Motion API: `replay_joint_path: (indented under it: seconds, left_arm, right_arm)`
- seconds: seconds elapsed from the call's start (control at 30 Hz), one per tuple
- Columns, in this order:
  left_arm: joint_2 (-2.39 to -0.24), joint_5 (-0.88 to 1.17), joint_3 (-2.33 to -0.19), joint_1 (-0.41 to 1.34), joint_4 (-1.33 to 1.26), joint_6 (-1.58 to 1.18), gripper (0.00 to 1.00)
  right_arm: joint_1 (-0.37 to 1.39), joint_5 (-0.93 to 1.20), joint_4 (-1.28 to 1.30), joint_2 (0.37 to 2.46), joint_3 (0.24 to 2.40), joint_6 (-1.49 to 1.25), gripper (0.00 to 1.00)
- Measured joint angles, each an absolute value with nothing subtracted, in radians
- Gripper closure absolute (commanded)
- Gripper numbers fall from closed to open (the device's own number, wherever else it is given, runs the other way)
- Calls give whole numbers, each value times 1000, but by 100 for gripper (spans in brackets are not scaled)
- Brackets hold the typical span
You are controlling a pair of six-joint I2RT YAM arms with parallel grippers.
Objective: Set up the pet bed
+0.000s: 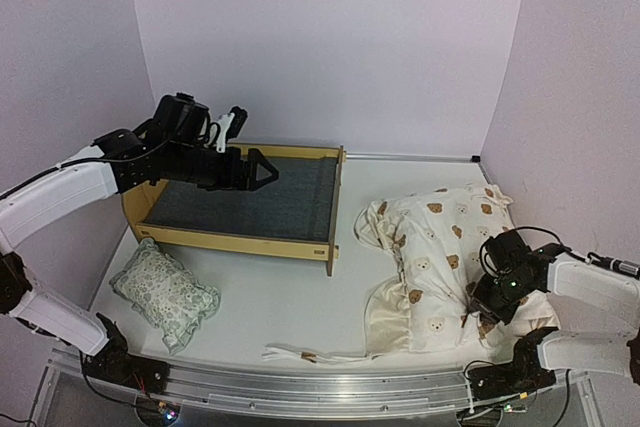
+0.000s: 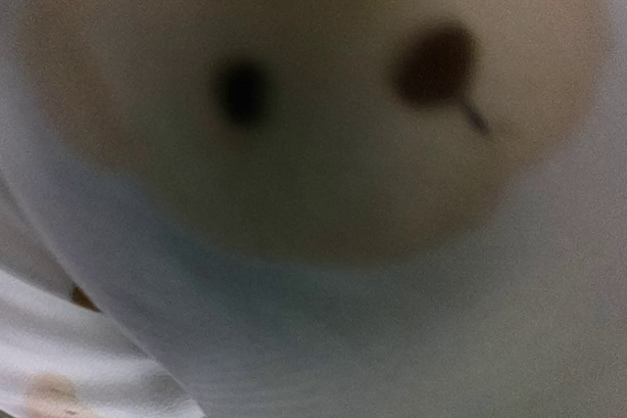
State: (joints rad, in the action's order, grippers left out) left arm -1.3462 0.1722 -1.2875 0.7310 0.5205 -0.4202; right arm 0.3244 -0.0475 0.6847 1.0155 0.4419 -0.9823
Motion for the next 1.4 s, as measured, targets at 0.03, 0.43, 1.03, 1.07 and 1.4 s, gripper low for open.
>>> replay_joint_path:
  seconds: [0.03,0.43,1.03,1.07,1.4]
  left_arm:
    - [-1362,166,-1294,746,515,-419,10]
    - [-1543,118,-1396,929,486,-389,13]
    - [-1691,-38,-1423,1205,495,-511,13]
    - [-1711,-45,-1423,1224,494,-532,13]
    - [-1906,-83,-1423,1327,380,-697,13]
  right_arm:
    - [324,-45,681,1023,452,-969,100]
    - [361,261,656,1179,899,-811,19]
    - [375,-92,853,1508,1346,-329,2]
    - [368,-110,843,1570,1383,-292,2]
    - [261,-147,772,2001,1678,5,2]
